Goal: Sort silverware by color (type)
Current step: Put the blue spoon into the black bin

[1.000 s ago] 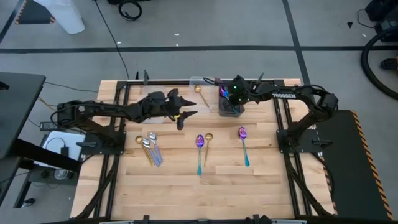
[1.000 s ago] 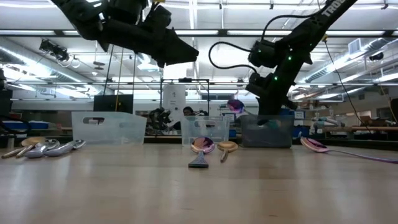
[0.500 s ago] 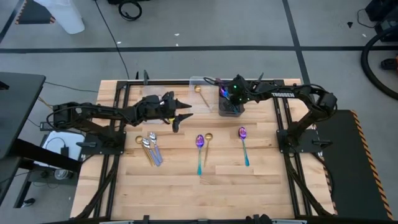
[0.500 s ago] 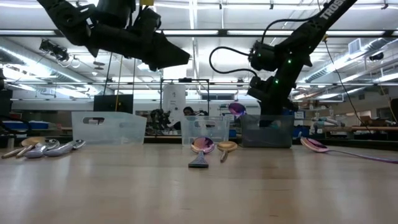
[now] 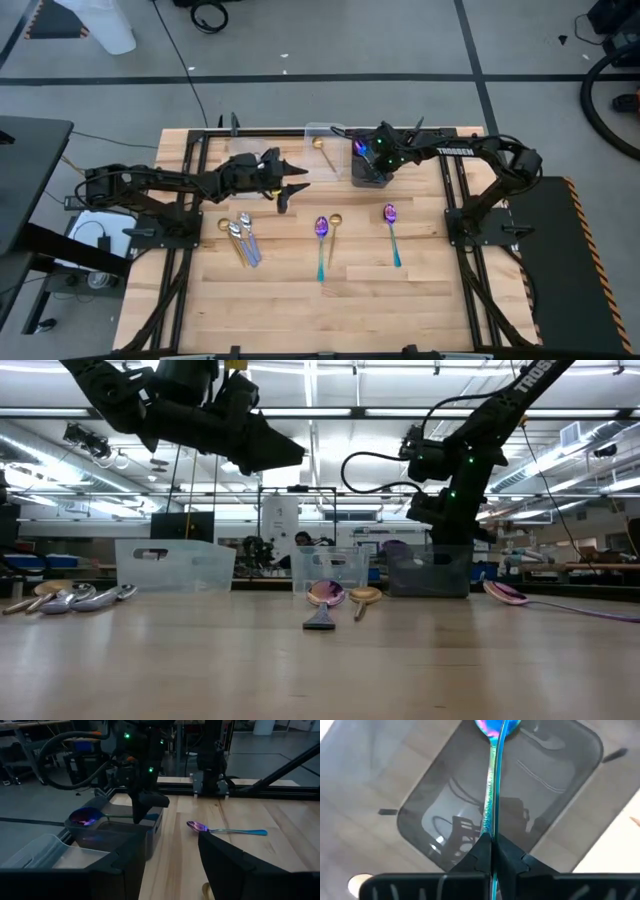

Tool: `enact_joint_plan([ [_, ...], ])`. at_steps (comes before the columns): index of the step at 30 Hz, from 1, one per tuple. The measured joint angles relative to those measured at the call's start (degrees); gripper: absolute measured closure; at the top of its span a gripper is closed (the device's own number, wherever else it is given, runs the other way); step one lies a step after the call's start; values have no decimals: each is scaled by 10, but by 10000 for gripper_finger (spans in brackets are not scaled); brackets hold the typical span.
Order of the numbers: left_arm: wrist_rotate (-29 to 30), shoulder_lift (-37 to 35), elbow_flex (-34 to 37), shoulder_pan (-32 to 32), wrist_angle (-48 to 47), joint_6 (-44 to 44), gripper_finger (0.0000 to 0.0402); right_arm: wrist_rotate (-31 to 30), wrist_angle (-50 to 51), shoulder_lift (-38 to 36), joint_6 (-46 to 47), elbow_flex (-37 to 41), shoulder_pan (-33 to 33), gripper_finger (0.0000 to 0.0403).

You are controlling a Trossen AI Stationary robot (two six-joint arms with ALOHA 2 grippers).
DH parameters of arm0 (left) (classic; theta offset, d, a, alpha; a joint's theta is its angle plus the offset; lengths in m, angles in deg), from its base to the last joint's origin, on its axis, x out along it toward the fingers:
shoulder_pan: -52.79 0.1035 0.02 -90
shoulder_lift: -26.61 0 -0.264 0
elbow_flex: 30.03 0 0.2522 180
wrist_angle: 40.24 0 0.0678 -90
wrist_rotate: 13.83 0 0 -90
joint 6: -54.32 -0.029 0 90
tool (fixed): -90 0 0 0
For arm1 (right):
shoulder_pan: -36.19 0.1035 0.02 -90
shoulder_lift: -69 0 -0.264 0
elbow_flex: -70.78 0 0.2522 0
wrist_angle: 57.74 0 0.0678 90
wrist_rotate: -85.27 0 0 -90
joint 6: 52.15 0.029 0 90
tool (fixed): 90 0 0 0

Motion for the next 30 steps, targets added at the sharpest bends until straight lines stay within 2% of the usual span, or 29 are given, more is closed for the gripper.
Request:
enact_joint_plan([
  [15,-2,0,0,-1,-10,10,214,4,3,0,25,0,-2,322],
  [21,-2,0,0,-1,-11,10,214,15,15,0,21,-6,-6,318],
  [30,-2,0,0,-1,-39,30,214,1,75,-1,9,-80,-7,318],
])
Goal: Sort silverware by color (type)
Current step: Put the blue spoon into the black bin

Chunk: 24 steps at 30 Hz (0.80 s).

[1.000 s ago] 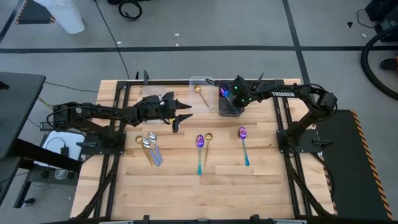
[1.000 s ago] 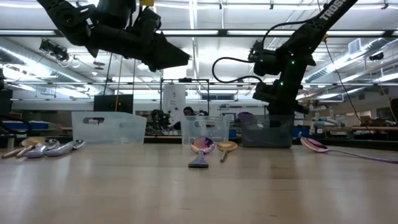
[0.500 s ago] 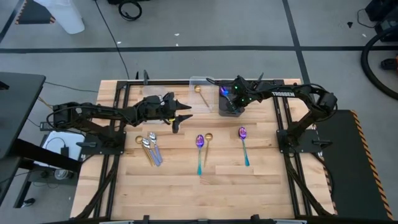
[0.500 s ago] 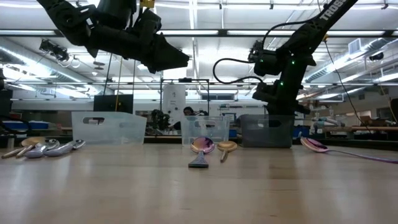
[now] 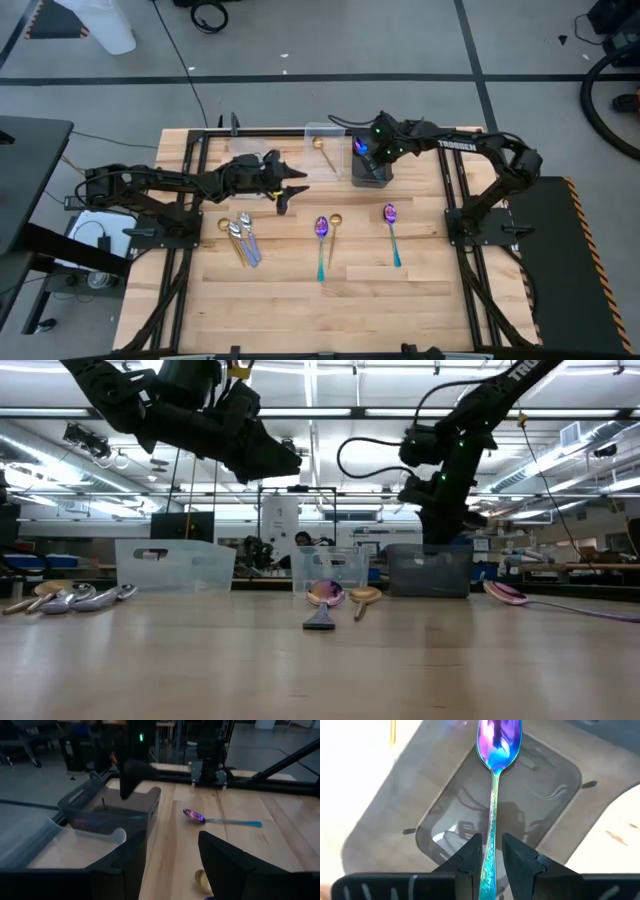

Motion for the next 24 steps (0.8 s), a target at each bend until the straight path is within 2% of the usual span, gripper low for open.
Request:
enact_joint_plan([
  [11,0,0,0,0,-23,40,214,-36,144,-1,-14,-126,29,316],
  [18,0,0,0,0,-88,56,214,-59,200,-15,-17,-145,70,316],
  [24,0,0,0,0,-116,97,214,-90,202,-30,-16,-146,106,316],
])
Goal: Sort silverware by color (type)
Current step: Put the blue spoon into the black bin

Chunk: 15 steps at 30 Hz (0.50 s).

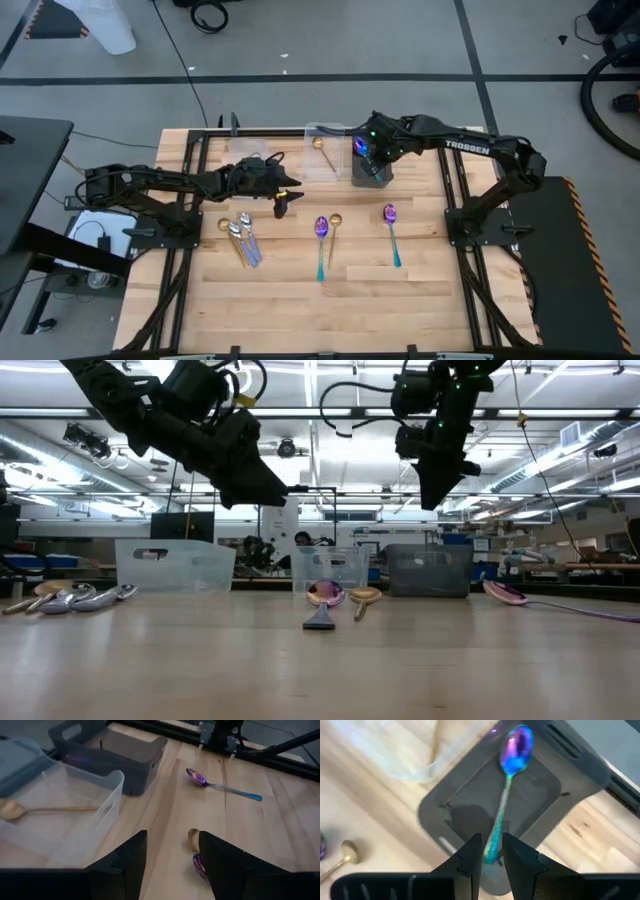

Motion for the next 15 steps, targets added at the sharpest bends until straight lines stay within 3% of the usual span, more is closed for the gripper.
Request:
enact_joint_plan([
  [8,0,0,0,-22,-40,34,214,-28,-32,0,14,6,90,315],
  [15,10,0,0,-34,-13,28,214,-28,-77,1,83,41,180,314],
])
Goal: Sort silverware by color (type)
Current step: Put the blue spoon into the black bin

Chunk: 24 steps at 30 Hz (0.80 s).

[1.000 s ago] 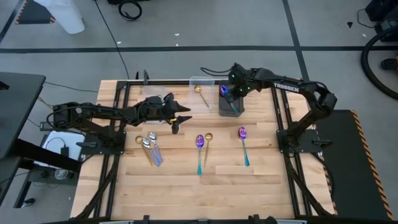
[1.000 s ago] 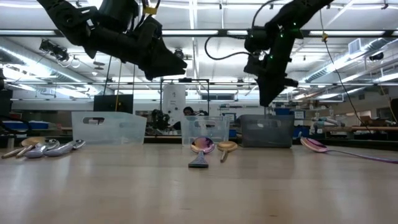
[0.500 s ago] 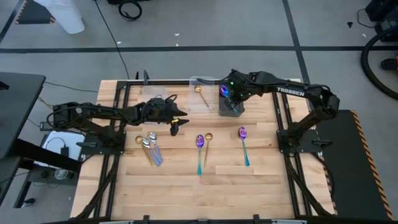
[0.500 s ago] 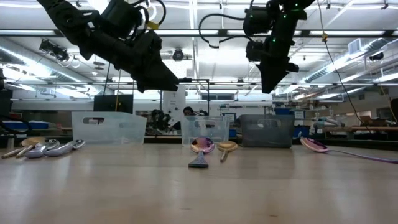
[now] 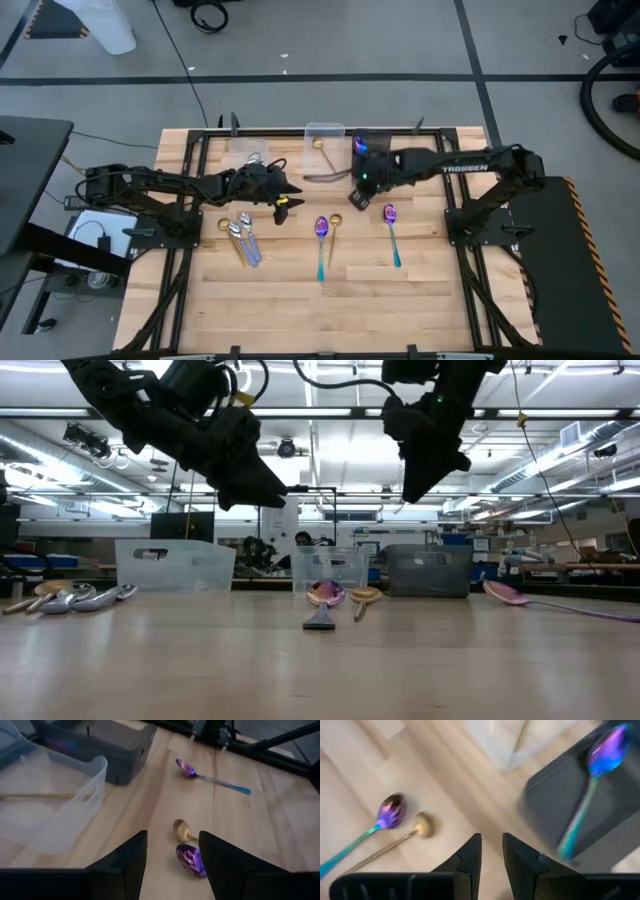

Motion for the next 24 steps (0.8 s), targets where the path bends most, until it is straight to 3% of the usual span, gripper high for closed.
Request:
enact_joint_plan([
  [12,1,0,0,1,13,-61,214,0,21,0,197,61,113,314],
  [24,2,0,0,1,13,-77,214,-40,30,1,352,119,192,311],
])
